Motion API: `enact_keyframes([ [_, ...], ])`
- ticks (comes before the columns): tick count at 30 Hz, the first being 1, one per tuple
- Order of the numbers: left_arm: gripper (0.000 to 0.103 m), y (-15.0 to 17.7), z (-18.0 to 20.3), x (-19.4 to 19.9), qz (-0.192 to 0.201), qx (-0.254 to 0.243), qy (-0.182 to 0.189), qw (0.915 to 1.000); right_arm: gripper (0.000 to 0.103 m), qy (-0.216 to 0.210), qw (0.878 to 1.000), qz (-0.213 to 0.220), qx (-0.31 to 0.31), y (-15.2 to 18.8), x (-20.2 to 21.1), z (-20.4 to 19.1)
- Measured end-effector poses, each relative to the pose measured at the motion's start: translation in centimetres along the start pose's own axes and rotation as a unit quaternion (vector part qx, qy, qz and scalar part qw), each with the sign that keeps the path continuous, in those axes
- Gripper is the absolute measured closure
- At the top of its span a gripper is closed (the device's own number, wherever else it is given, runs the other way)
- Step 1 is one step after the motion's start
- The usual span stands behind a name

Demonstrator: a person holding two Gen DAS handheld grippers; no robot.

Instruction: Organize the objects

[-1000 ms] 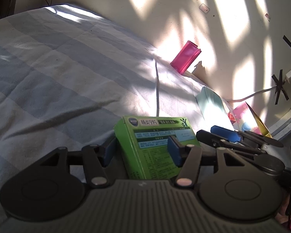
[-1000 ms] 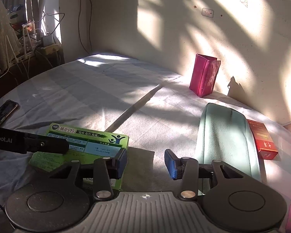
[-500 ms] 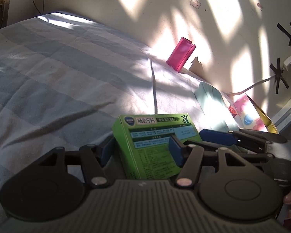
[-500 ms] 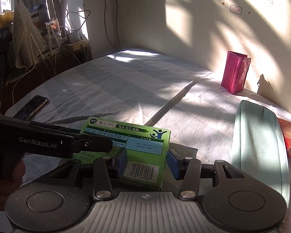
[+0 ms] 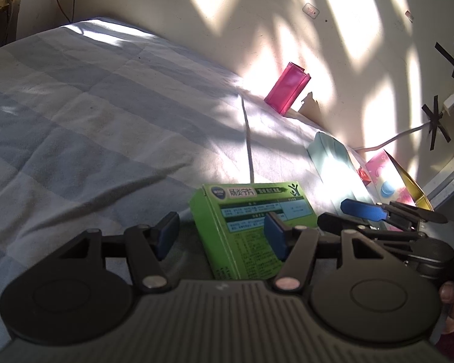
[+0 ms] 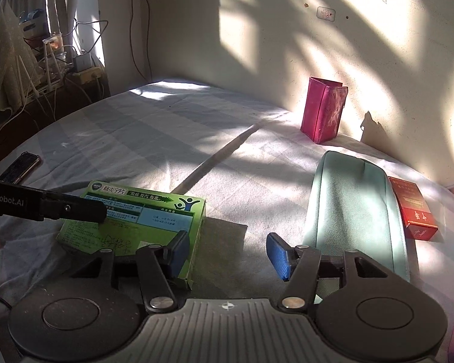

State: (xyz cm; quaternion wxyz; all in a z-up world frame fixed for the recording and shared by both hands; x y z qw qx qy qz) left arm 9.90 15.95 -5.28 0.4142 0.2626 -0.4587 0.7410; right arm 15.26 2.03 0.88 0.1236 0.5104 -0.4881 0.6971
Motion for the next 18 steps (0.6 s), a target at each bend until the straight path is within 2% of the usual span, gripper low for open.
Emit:
enact_keyframes([
  [9, 0.039, 0.4, 1.4, 0.4, -0.006, -0.021, 0.002, 0.9998, 0.044, -0.005, 1.0, 0.002, 0.0, 0.0, -0.1, 0.5],
  [14, 0.035, 0.5, 2.2, 0.5, -0.004, -0.03, -0.002, 0.9995, 0.043, -0.013, 1.0, 0.001, -0.003, 0.0, -0.2, 0.6],
  [16, 0.035, 0.4, 2.2, 0.4, -0.003, -0.03, -0.004, 0.9995, 0.041, -0.023, 1.0, -0.001, -0.004, 0.1, -0.3, 0.6],
  [18, 0.035, 0.4, 2.2, 0.2, -0.004, -0.029, -0.007, 0.9996, 0.036, -0.062, 0.998, -0.013, -0.009, 0.3, -0.4, 0.3],
])
Point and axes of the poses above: each gripper's, at about its wrist camera, not at the fingertips, and x roughly against the way its jaws point, z to its right, y to its underside, the point moved 10 cm from there along -x, roughly the way its jaws point, and after that the axes turned 15 degrees about -z, right-handed, at the moved point
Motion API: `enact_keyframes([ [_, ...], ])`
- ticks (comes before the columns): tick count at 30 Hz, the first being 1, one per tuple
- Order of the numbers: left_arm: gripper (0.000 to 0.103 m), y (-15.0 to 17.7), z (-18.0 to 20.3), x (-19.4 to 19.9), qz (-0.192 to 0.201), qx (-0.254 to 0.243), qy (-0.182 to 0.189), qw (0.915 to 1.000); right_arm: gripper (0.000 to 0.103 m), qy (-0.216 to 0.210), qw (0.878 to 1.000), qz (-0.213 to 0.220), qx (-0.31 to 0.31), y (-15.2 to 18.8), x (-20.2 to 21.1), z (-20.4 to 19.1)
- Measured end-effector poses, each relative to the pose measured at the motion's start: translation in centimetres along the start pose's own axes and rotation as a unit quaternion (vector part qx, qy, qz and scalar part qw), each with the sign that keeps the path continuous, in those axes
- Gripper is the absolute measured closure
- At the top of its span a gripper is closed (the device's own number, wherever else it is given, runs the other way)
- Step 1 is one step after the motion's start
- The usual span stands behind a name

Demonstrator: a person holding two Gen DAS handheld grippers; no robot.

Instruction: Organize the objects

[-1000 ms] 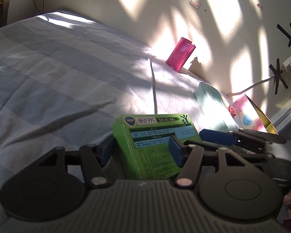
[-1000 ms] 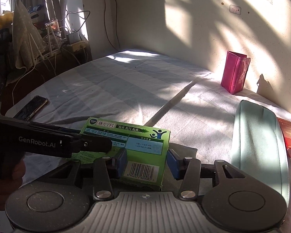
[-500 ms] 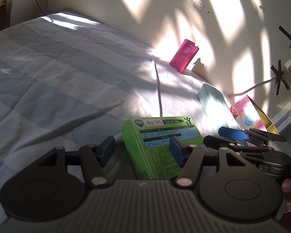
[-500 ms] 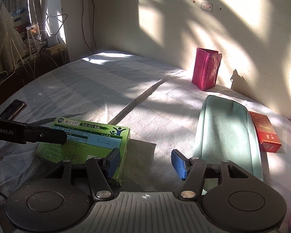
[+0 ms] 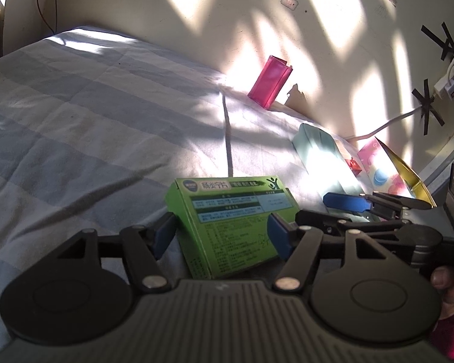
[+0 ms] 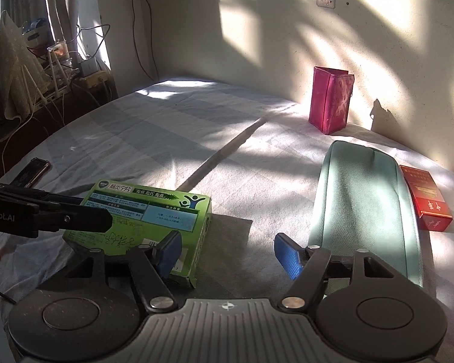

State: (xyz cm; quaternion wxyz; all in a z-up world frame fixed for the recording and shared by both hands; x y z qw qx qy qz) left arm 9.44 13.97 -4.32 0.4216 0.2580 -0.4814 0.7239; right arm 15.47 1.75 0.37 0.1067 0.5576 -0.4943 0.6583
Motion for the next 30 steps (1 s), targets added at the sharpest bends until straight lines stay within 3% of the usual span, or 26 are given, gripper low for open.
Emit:
enact_keyframes([
  [6, 0.035, 0.0, -0.4, -0.7, -0.009, 0.008, 0.0, 0.9999, 0.027, -0.078, 0.996, -0.018, -0.03, 0.8, -0.8, -0.5],
  [10, 0.034, -0.2, -0.5, -1.5, -0.008, 0.007, 0.001, 0.9999, 0.025, -0.086, 0.996, -0.009, -0.022, 0.7, -0.8, -1.2],
  [11, 0.034, -0.3, -0.4, -1.6, -0.007, 0.005, 0.0, 1.0, 0.028, -0.088, 0.996, -0.008, -0.021, 0.7, -0.9, -1.4],
  [12, 0.035, -0.3, -0.3, -1.6, -0.005, 0.004, -0.002, 1.0, 0.044, -0.095, 0.995, -0.005, -0.018, 0.7, -0.8, -1.7],
  [13, 0.036, -0.2, -0.3, -1.6, -0.005, 0.0, -0.006, 1.0, 0.056, -0.128, 0.992, -0.012, -0.019, 0.8, -0.7, -2.5],
  [14, 0.036, -0.2, -0.3, -1.5, -0.003, -0.002, -0.009, 0.9999, 0.053, -0.134, 0.99, -0.016, -0.027, 0.9, -0.6, -2.7],
  [17, 0.037, 0.0, 0.2, -0.6, 0.001, -0.005, -0.014, 0.9999, 0.058, -0.104, 0.994, -0.001, -0.016, 1.2, 0.4, -3.5],
  [21, 0.038, -1.0, 3.4, 2.2, 0.041, -0.043, -0.004, 0.9982, 0.07, -0.062, 0.997, 0.046, -0.006, 1.7, 3.8, -2.8],
  [26, 0.036, -4.0, 11.8, 3.4, 0.077, -0.132, 0.009, 0.9883, 0.07, -0.014, 0.992, 0.117, -0.045, 2.0, 9.2, 1.6],
  [30, 0.036, -5.8, 20.3, 3.0, 0.094, -0.197, 0.04, 0.9751, 0.07, 0.047, 0.977, 0.188, -0.091, 3.2, 15.2, 7.6],
])
Point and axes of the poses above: each gripper's, at about its wrist camera, not at the fingertips, and x roughly against the way its jaws point, z to its right, y to its underside, the point moved 10 cm from there along -x, roughly the way its jaws point, and after that the axes turned 15 degrees about -z, right-handed, at the moved point
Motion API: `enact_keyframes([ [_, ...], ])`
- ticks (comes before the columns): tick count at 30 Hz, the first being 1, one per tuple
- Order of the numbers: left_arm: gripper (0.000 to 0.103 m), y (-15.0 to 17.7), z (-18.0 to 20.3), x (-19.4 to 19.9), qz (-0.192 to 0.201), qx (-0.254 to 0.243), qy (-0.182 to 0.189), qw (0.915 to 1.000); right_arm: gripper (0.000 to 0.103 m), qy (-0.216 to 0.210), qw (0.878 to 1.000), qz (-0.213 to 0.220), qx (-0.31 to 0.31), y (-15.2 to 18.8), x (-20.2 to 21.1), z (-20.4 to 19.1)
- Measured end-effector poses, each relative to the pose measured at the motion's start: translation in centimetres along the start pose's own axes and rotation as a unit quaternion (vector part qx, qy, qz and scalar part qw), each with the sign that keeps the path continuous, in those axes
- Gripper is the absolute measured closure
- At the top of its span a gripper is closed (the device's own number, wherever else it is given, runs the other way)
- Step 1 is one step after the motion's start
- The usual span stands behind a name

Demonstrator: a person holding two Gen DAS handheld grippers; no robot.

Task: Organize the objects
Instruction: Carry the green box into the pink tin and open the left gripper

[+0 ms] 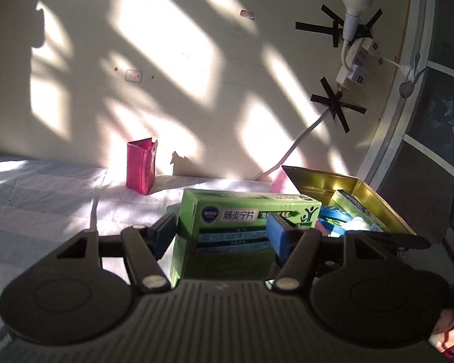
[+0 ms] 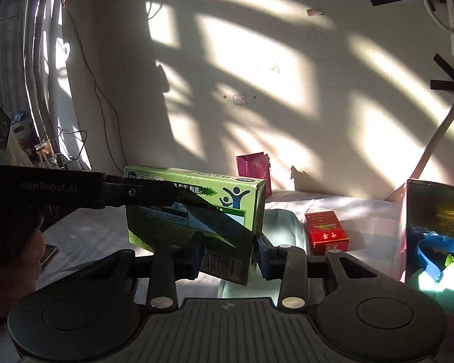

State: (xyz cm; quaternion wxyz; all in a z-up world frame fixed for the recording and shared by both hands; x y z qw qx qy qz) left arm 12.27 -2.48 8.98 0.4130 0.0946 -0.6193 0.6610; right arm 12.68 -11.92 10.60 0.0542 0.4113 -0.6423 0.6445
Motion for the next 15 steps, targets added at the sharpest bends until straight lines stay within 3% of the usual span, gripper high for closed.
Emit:
enact_keyframes([
  [4, 0.036, -3.2, 8.9, -3.6, -0.002, -0.058, 0.047, 0.9972, 0.069, 0.077, 0.995, 0.046, -0.04, 0.2, 4.0, 7.7],
  [9, 0.036, -4.1, 17.9, -9.3, -0.031, -0.107, 0.086, 0.9901, 0.067, 0.136, 0.984, 0.056, -0.103, 2.3, 6.7, 17.0],
  [13, 0.036, -4.2, 21.8, -13.9, -0.052, -0.132, 0.085, 0.9862, 0.067, 0.157, 0.975, 0.033, -0.151, 3.3, 7.0, 22.4],
  [15, 0.035, -4.4, 22.3, -15.9, -0.053, -0.135, 0.047, 0.9882, 0.062, 0.201, 0.966, 0.019, -0.162, 3.7, 6.8, 24.6],
])
Point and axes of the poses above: each gripper's, at about its wrist camera, not at the fingertips, and x roughly against the way its jaws point, z to its right, y to its underside, the point moved 10 cm from there along -x, roughly the way its jaws point, and after that the axes turned 15 degrees about -z, right-handed, at the moved point
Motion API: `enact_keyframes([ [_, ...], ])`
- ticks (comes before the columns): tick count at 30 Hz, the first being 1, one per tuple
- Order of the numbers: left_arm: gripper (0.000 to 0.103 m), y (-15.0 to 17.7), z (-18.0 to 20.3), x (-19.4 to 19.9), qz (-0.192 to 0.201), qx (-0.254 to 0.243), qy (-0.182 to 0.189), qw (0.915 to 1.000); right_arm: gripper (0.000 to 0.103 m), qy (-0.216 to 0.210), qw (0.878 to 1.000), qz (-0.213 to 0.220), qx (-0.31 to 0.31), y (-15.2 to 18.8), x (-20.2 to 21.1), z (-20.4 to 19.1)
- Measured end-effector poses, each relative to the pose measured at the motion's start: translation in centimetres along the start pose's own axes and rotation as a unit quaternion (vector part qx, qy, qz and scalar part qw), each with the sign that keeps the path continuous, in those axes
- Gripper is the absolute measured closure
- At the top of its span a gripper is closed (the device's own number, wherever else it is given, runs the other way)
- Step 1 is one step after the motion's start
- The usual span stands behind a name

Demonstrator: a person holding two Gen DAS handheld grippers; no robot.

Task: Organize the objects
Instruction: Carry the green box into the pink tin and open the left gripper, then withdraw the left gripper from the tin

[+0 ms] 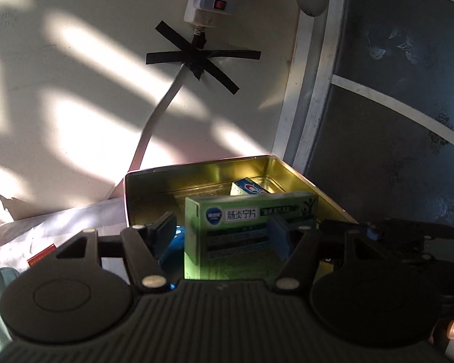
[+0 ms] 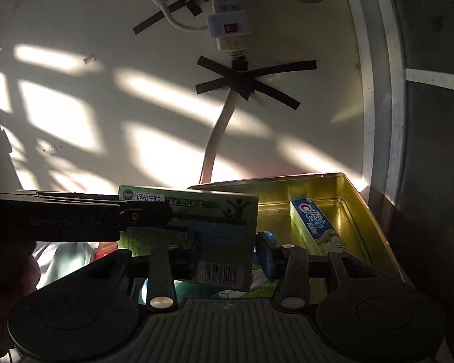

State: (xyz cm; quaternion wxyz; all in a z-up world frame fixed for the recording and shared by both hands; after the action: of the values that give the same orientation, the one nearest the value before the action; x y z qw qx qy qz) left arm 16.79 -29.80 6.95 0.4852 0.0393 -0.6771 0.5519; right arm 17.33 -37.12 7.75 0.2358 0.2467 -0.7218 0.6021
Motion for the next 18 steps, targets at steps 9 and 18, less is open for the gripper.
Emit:
enact_keyframes([
  [9, 0.035, 0.3, -2.1, -1.1, 0.015, 0.011, -0.108, 0.994, 0.053, 0.092, 0.995, -0.021, 0.031, 0.1, -3.2, 3.0],
  [18, 0.035, 2.6, -2.5, 0.5, 0.012, 0.008, -0.093, 0.9955, 0.053, 0.107, 0.993, -0.023, 0.046, 0.2, -2.5, 1.8],
])
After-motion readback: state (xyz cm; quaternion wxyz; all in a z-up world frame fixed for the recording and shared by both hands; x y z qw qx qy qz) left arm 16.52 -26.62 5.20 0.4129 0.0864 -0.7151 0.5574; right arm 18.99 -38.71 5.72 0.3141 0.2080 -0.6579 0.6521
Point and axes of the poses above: each gripper's, at about its wrist camera, not at the fingertips, and x roughly against the way its jaws point, z to its right, y to its underside, the point moved 10 cm from there along -x, roughly the way its jaws point, and after that the axes turned 15 degrees about -z, right-handed, at the moved point
